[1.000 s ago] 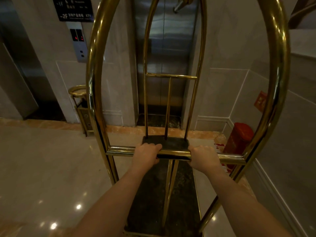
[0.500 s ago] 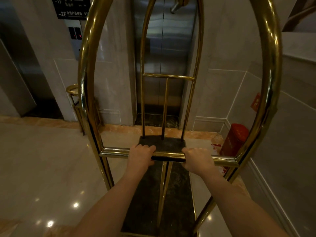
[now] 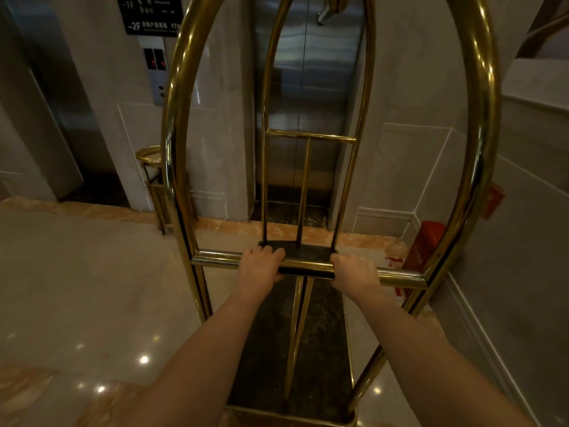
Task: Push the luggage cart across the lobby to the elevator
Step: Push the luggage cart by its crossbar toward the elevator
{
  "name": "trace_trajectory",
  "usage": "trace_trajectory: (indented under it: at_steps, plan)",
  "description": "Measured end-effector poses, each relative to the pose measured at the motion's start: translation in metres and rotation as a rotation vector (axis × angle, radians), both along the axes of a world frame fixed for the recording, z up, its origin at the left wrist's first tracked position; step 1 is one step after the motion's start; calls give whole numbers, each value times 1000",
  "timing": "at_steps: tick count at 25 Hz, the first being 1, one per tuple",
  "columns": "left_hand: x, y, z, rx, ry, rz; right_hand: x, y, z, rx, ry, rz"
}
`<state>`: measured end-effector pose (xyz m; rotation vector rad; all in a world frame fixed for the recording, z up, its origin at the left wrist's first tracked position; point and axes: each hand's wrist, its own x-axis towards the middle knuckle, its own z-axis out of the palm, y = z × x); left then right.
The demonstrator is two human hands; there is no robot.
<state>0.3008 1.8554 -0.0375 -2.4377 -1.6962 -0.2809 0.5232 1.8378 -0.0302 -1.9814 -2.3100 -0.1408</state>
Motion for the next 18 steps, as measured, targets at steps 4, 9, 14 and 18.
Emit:
trace_trajectory:
  at_steps: [4,9,14,18]
  plan:
    - [-2,-1,-7,38,-19,-11,-5,-2,2,-30,8,-47]
    - [-5,3,-9,22,-51,-51,-5,-4,0,-11,6,-60]
    - [-6,7,-11,-2,-42,-61,-5,-5,0,20,13,-51]
    - [-7,16,-13,8,-26,-71,-4,0,-1,49,-9,-47]
